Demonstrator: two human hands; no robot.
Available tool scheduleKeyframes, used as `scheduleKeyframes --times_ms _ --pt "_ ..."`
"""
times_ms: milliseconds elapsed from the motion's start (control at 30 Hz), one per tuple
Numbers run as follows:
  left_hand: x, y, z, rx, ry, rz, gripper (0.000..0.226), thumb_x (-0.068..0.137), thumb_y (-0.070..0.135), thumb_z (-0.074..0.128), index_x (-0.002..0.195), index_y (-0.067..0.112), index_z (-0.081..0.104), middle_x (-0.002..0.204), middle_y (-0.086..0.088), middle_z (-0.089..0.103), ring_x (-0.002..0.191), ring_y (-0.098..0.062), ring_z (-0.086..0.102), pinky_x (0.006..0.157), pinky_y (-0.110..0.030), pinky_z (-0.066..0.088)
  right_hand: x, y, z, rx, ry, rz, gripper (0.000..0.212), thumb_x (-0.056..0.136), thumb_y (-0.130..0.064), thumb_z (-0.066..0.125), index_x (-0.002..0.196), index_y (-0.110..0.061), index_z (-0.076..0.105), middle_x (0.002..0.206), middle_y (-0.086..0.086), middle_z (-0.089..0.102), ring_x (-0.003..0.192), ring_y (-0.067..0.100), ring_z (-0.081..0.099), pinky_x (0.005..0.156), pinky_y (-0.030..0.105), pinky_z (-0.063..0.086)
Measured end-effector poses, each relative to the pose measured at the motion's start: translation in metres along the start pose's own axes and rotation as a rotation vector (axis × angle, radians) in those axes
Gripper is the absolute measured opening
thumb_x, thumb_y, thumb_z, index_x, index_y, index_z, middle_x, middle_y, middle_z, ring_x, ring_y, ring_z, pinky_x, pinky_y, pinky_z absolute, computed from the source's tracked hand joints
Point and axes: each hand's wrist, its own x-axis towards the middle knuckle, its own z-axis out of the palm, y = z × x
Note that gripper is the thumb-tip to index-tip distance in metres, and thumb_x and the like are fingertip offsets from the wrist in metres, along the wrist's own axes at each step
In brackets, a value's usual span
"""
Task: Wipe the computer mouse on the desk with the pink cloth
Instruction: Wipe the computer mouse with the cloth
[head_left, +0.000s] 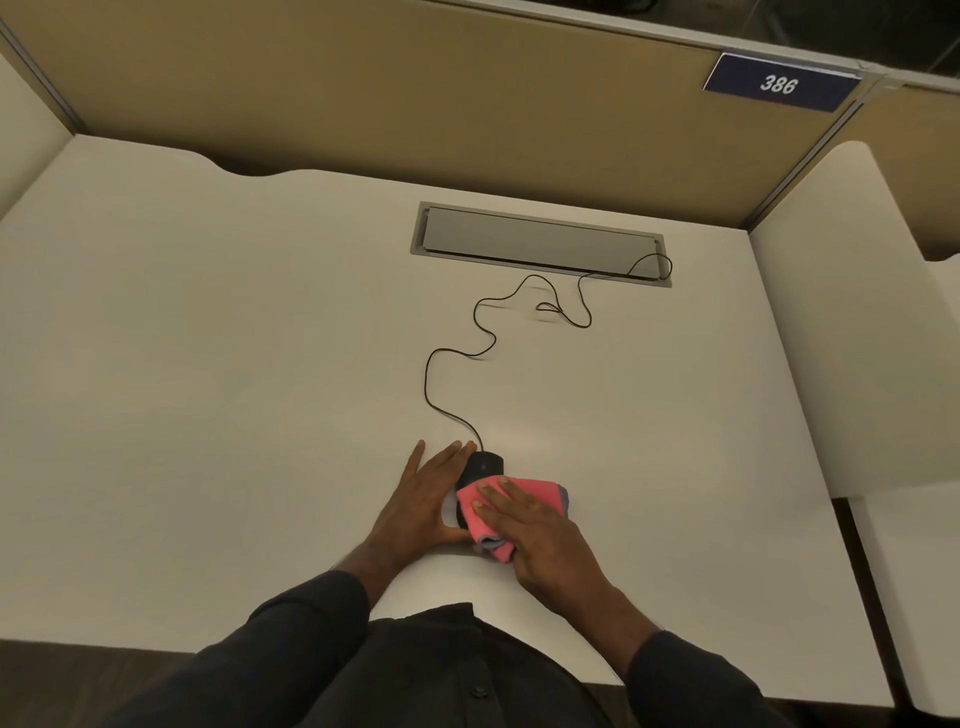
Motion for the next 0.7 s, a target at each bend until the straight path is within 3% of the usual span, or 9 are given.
scheduleKeyframes --times_ms 167,433,567,700 --pt "0.001 -0.001 0.002 -0.003 -0.011 -0.009 0.119 0.069 0.085 0.056 0.156 0.015 0.015 0.162 0.0 0.021 0.15 -0.011 0.014 0.123 -0.047 -0.002 0.001 0.001 0.002 -0.059 -0.057 -0.016 0.091 0.05 -0.018 0.095 0.133 -0.016 0.057 0.134 0.007 0.061 0.122 0.027 0.057 0.098 0.049 0.038" --pt "0.001 -0.004 0.004 0.001 -0.038 -0.017 0.119 0.07 0.086 0.055 0.157 0.017 0.012 0.162 0.001 0.02 0.15 -0.008 0.01 0.123 -0.044 -0.007 -0.002 0.003 -0.001 -0.233 -0.105 -0.106 0.084 0.049 -0.028 0.094 0.127 -0.016 0.064 0.131 0.006 0.063 0.118 0.03 0.061 0.098 0.045 0.041" --pt "0.0 -0.004 0.004 0.003 -0.034 -0.018 0.119 0.07 0.088 0.054 0.157 0.018 0.012 0.162 0.004 0.016 0.151 -0.008 0.01 0.123 -0.045 -0.006 -0.016 0.006 0.001 -0.167 -0.083 -0.118 0.081 0.068 -0.014 0.083 0.141 -0.017 0.049 0.147 0.005 0.047 0.134 0.03 0.046 0.104 0.055 0.037" --pt "0.001 -0.003 0.001 0.017 -0.024 -0.01 0.123 0.066 0.088 0.057 0.156 0.015 0.015 0.16 0.006 0.015 0.15 -0.008 0.011 0.123 -0.044 -0.006 -0.026 0.016 0.003 -0.077 -0.037 -0.032 0.089 0.076 -0.007 0.074 0.151 -0.025 0.028 0.155 -0.004 0.028 0.145 0.021 0.026 0.115 0.045 0.015"
